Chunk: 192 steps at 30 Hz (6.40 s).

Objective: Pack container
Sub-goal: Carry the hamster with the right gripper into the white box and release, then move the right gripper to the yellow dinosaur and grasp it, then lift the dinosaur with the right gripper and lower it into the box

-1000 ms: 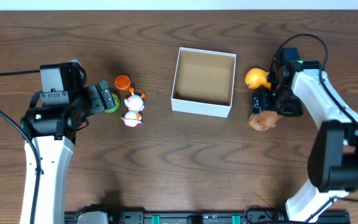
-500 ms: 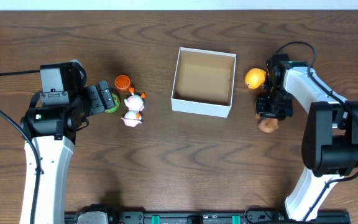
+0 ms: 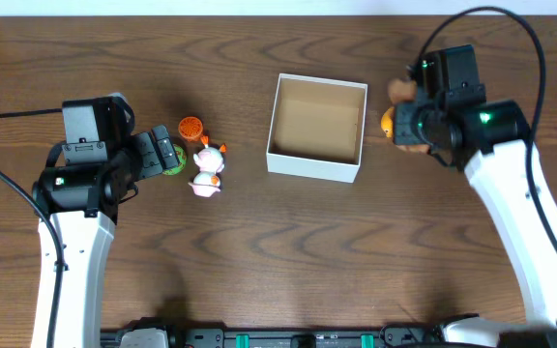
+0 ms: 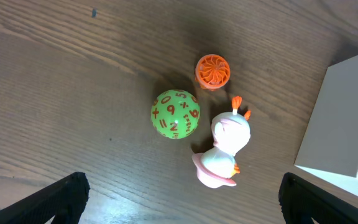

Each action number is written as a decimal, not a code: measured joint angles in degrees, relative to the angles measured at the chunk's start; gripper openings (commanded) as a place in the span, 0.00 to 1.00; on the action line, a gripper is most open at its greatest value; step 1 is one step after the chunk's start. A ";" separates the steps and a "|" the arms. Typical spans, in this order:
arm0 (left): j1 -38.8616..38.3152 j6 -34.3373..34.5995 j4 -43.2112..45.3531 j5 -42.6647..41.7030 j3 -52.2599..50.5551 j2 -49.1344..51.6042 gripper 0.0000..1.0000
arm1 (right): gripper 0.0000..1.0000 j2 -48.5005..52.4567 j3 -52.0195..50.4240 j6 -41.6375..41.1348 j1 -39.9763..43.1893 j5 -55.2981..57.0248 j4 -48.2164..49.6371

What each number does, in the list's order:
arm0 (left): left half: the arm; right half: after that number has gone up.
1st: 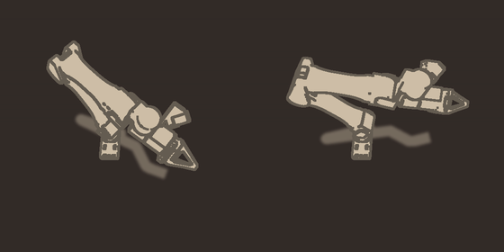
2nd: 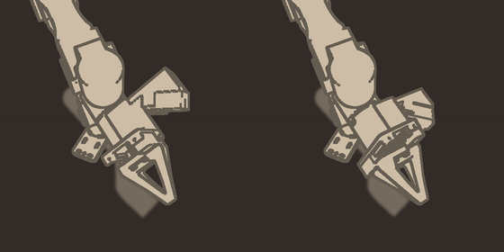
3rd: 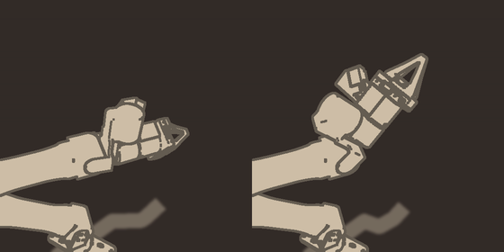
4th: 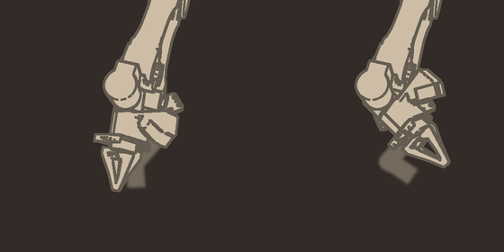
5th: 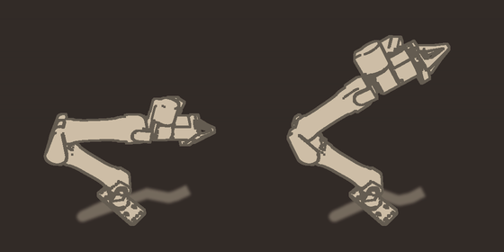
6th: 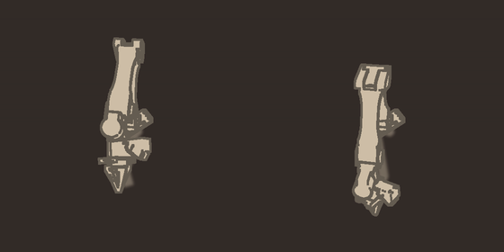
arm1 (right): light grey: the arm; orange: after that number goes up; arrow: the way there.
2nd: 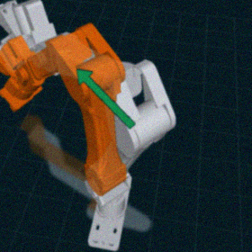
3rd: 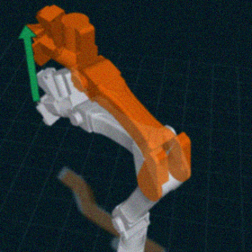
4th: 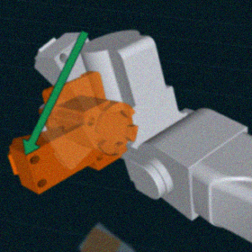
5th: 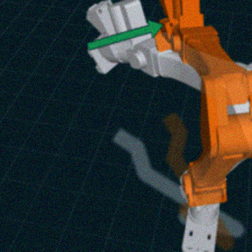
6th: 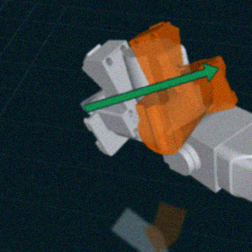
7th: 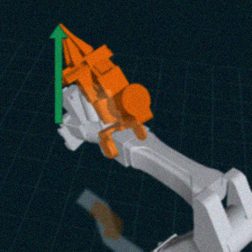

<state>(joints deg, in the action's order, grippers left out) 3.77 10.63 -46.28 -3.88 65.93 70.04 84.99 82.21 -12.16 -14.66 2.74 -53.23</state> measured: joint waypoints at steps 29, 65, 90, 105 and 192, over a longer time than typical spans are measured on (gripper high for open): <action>0.00 -0.13 -0.02 -0.02 0.00 0.00 0.98 | 0.05 25.42 0.52 -9.31 -11.54 1.36 19.02; 0.00 -0.13 -0.02 0.00 0.00 0.00 0.98 | 0.29 27.39 4.33 -11.58 -12.70 -7.61 28.11; 0.00 -0.13 -0.02 0.00 0.00 0.00 0.98 | 0.91 33.18 7.72 -4.94 -12.50 -5.44 24.41; 0.00 -0.13 0.00 0.00 0.00 0.00 0.98 | 0.91 13.88 8.44 -1.51 -3.17 -1.62 8.00; 0.00 -0.13 -0.02 0.00 0.00 0.00 0.98 | 0.01 11.50 -2.60 -14.23 -12.31 -4.28 13.99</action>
<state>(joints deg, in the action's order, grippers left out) 3.77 10.50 -46.30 -3.88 65.93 70.04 96.49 79.61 -26.39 -26.96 -1.54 -39.24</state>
